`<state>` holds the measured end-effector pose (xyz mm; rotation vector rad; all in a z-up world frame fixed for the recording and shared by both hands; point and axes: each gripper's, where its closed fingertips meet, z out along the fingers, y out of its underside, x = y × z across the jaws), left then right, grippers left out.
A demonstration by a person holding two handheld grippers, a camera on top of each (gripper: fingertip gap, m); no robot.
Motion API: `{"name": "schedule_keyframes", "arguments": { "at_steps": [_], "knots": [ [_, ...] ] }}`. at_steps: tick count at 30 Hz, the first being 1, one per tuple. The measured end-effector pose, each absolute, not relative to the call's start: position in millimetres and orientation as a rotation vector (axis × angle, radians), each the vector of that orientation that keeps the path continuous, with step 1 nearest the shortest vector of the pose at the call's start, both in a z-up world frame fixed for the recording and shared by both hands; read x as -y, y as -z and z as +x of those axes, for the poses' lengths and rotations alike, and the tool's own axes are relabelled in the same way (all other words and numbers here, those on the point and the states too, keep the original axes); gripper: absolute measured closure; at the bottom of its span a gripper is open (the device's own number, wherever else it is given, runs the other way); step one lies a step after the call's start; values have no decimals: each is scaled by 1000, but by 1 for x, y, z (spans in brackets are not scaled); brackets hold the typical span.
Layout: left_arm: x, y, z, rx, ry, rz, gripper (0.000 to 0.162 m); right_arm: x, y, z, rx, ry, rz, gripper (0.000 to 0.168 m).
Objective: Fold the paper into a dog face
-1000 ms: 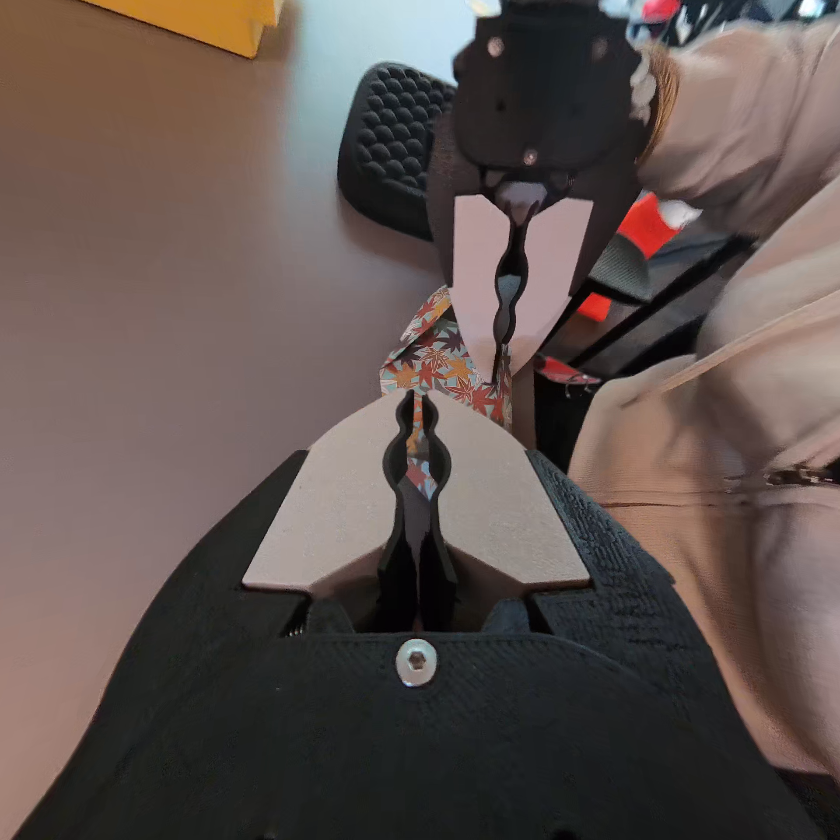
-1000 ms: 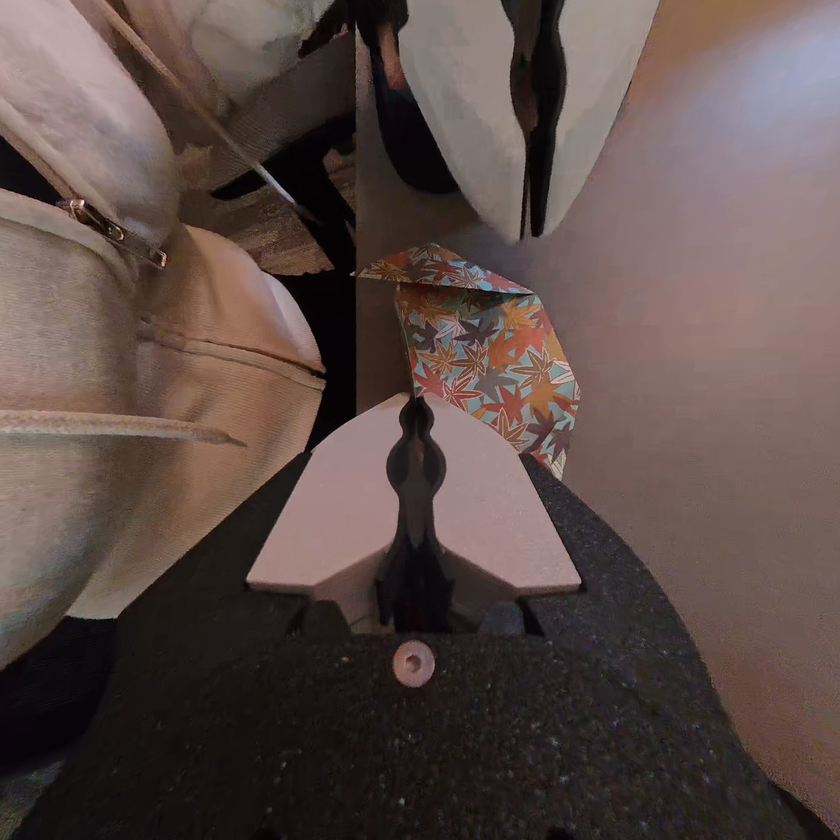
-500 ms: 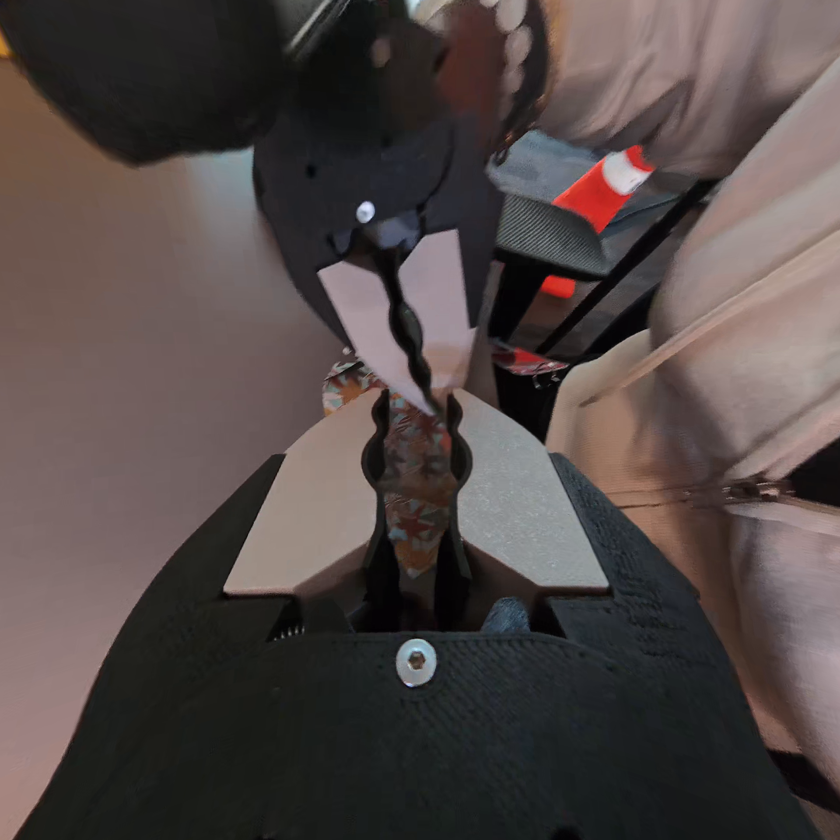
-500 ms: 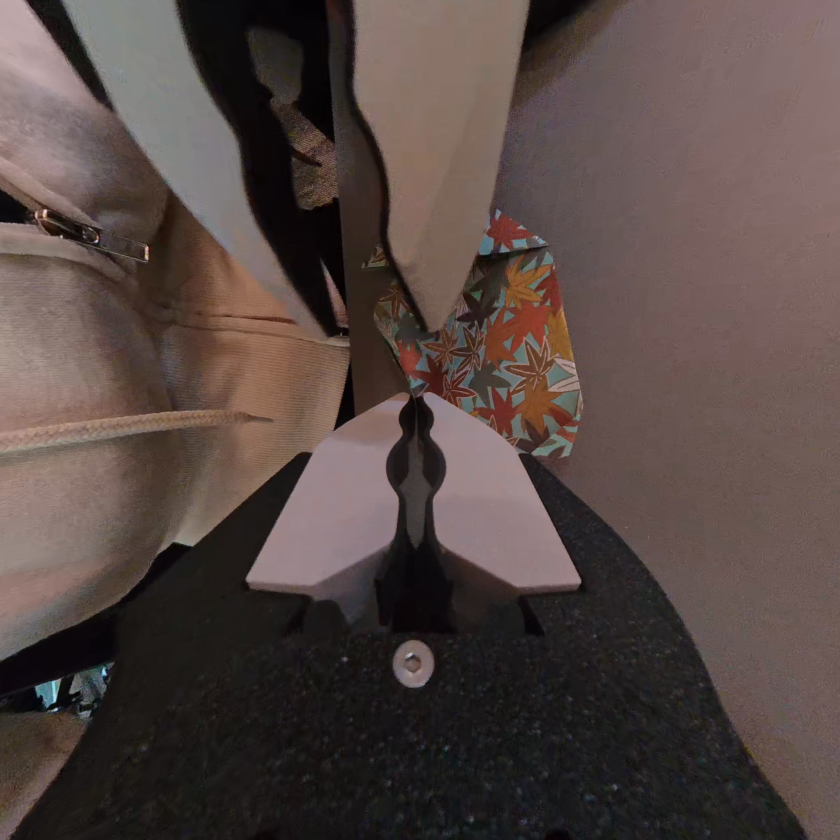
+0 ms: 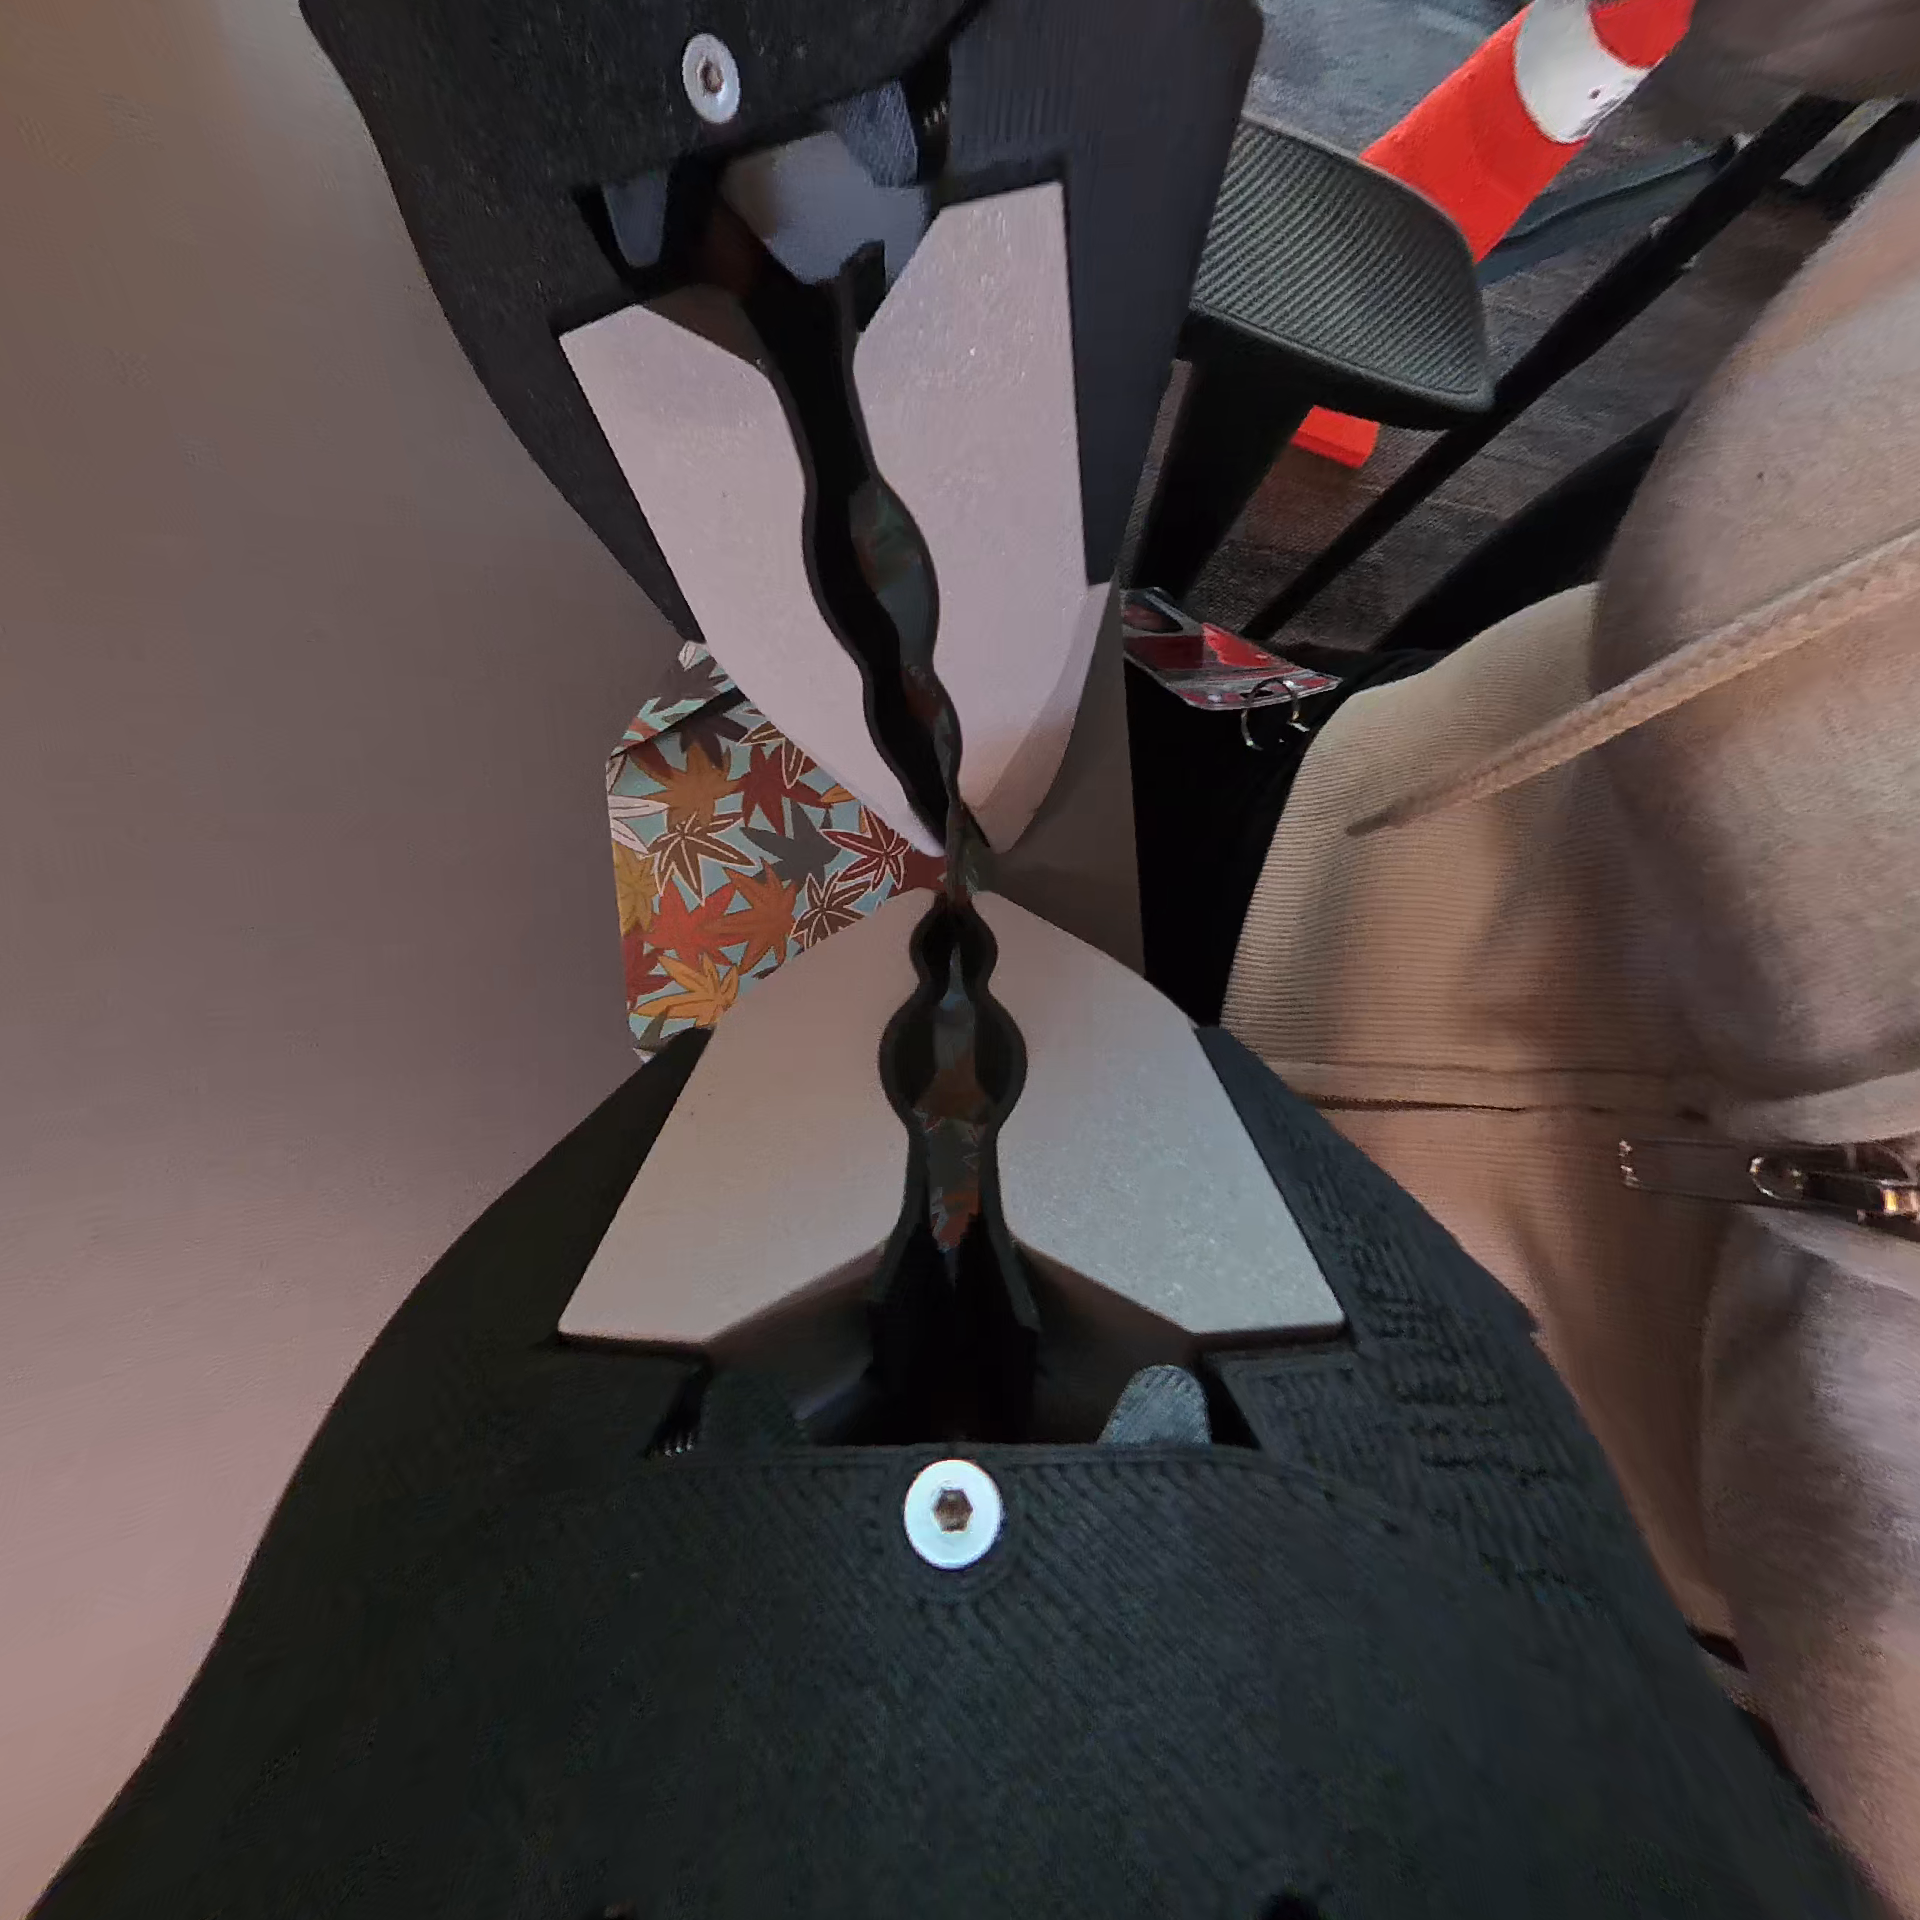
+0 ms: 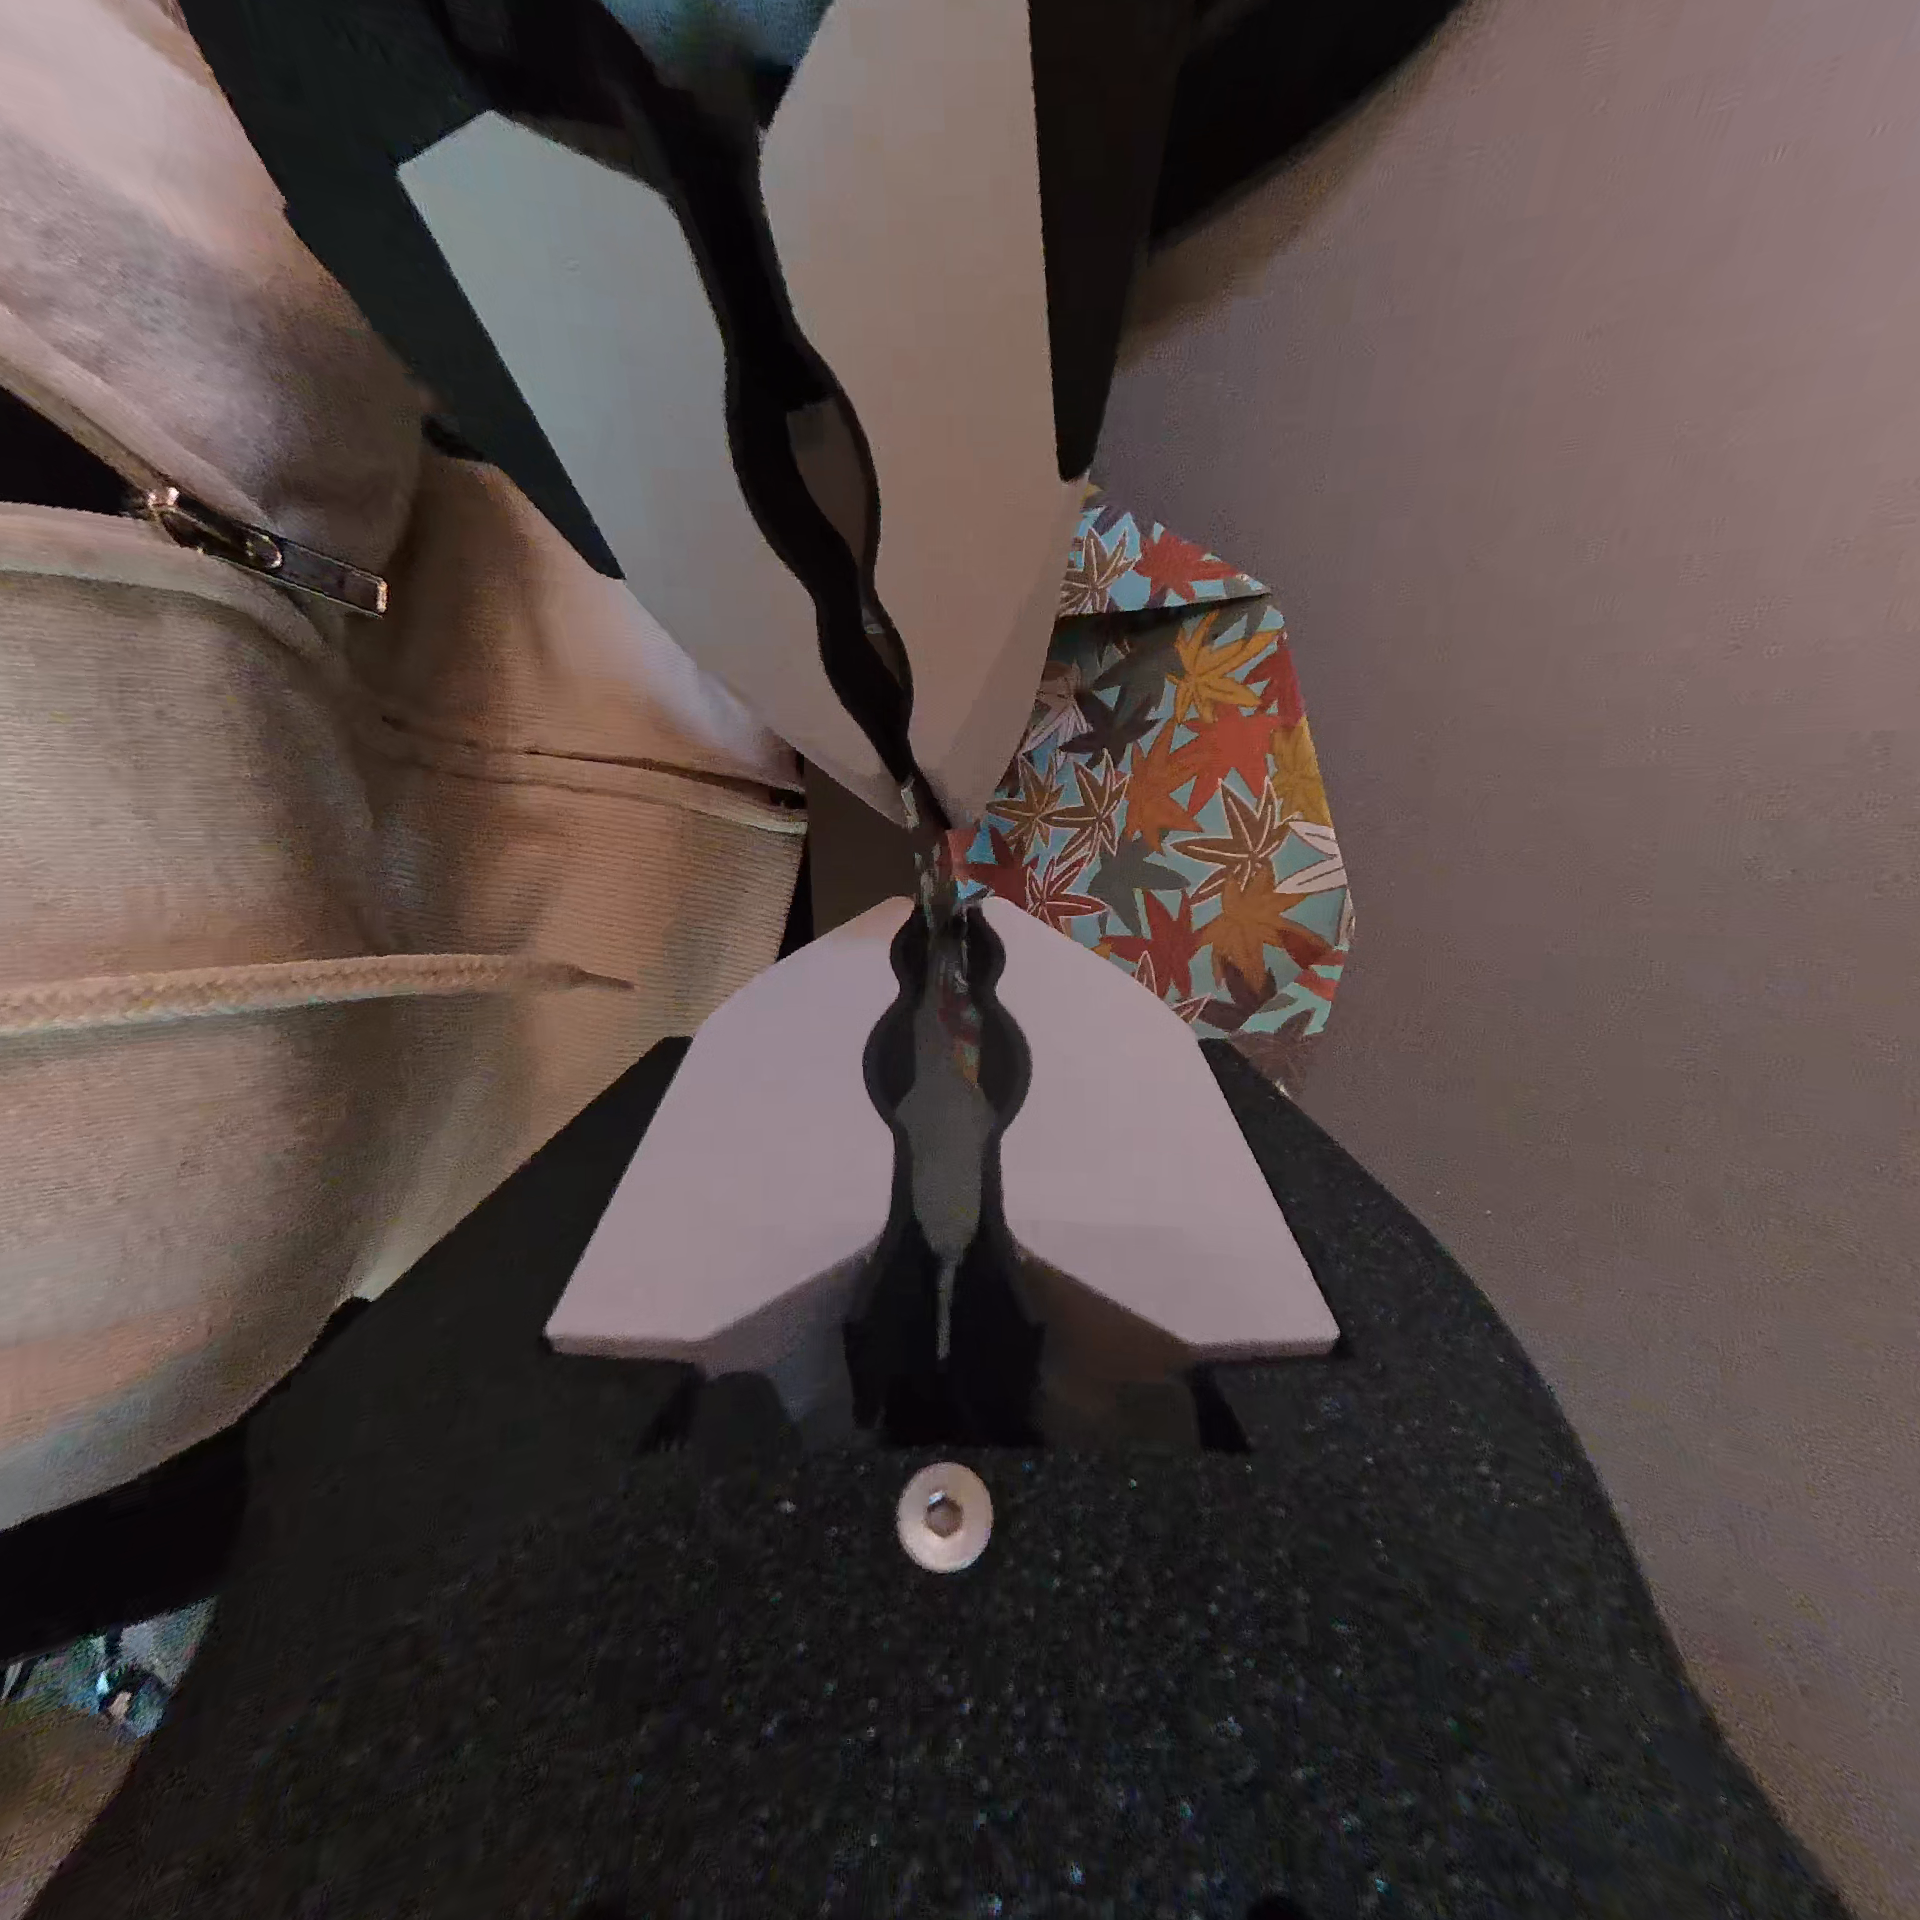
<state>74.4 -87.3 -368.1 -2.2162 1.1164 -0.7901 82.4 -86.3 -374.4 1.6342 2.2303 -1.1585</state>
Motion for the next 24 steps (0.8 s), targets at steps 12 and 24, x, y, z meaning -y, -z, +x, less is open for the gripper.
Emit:
{"name": "schedule_keyframes", "arguments": {
  "at_steps": [12, 24],
  "knots": [
    [85, 370, 72, -1067, 879, -2263, 146, 83, 370, 78, -2197, 1297, 1678, 168],
    [97, 382, 63, -1221, 781, -2282, 162, 81, 364, 86, -2187, 1394, 1754, 165]
  ]
}}
